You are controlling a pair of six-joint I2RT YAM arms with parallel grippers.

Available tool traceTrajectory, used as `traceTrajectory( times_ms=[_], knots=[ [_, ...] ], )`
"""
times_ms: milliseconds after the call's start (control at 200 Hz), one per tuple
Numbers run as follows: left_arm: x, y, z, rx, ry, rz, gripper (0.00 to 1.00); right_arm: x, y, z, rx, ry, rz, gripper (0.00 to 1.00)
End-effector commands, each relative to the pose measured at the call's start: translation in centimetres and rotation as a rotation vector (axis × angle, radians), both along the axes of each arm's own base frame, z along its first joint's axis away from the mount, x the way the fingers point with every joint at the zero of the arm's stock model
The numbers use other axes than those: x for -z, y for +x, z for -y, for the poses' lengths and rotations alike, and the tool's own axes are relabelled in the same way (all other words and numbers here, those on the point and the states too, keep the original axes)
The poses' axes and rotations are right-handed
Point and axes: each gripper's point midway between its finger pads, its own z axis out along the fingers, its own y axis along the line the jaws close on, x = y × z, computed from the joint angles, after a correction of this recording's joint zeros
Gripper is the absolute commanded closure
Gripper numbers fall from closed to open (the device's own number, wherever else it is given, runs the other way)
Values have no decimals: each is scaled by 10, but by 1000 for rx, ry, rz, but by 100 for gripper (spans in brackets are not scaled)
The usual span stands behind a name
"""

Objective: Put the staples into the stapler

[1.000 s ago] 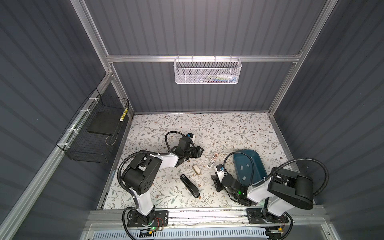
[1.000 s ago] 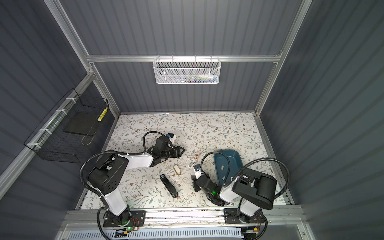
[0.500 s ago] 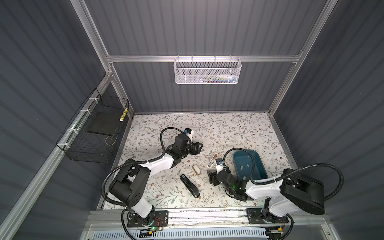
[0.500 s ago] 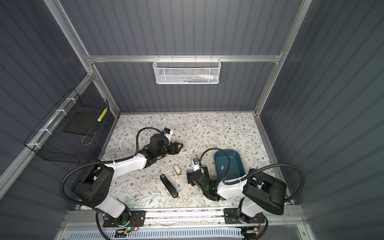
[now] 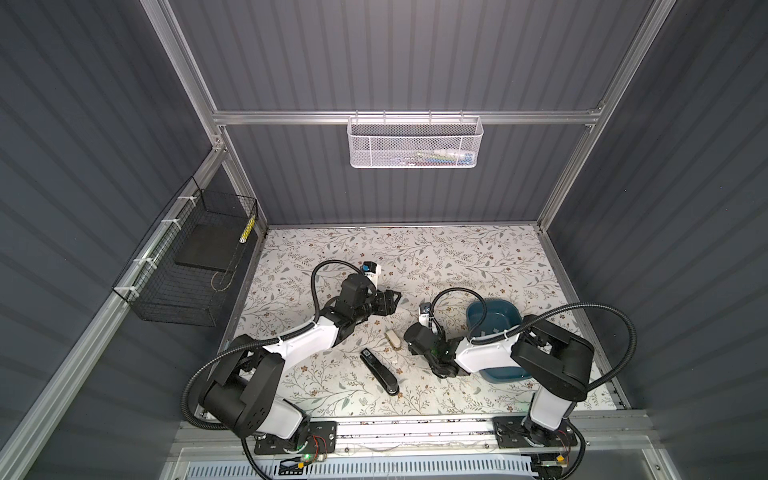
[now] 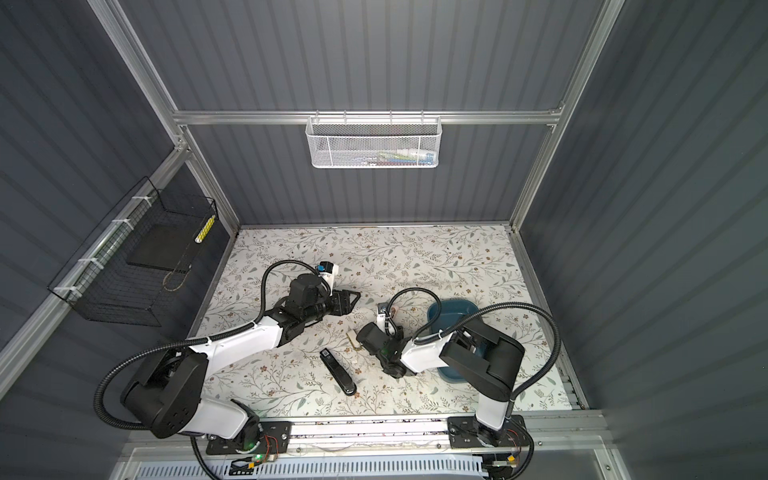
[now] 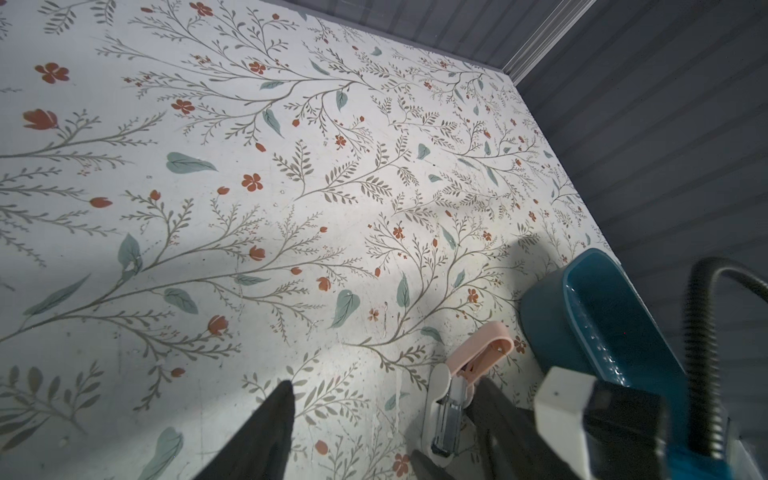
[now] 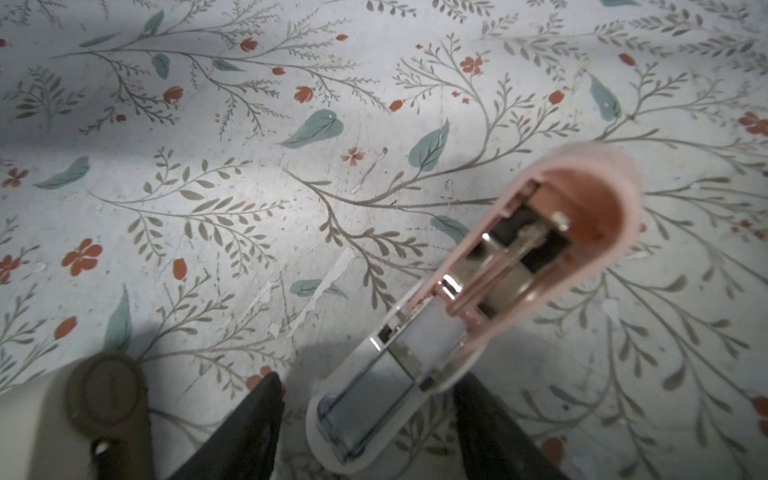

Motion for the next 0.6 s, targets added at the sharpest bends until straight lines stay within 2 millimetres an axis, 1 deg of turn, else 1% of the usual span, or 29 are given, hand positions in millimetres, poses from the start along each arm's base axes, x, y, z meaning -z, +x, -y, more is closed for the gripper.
traceTrajectory(
  times_ms=[0,95,140,290,340,385,430,595],
  knots=[
    [2,-6,-3,3,20,2,30,14,-4,13,35,-57,-44,44],
    [1,-6,-3,3,18,3,30,15,-10,17,19,-55,-49,52],
    [1,-7,-3,3,14,3,30,16,-14,17,-12,-51,-45,53],
    [0,-7,-1,11,4,3,30,17,-30,8,-157,-27,-14,55],
    [0,-7,-1,12,1,3,30,17,-35,3,-206,-15,-6,57],
    [1,-6,0,11,-1,0,30,18,-38,4,-229,-14,0,57],
    [1,-6,0,11,-4,1,30,19,-43,1,-268,-6,7,60],
    [6,-6,2,17,-6,-14,30,25,-44,15,-242,-41,22,65]
  ],
)
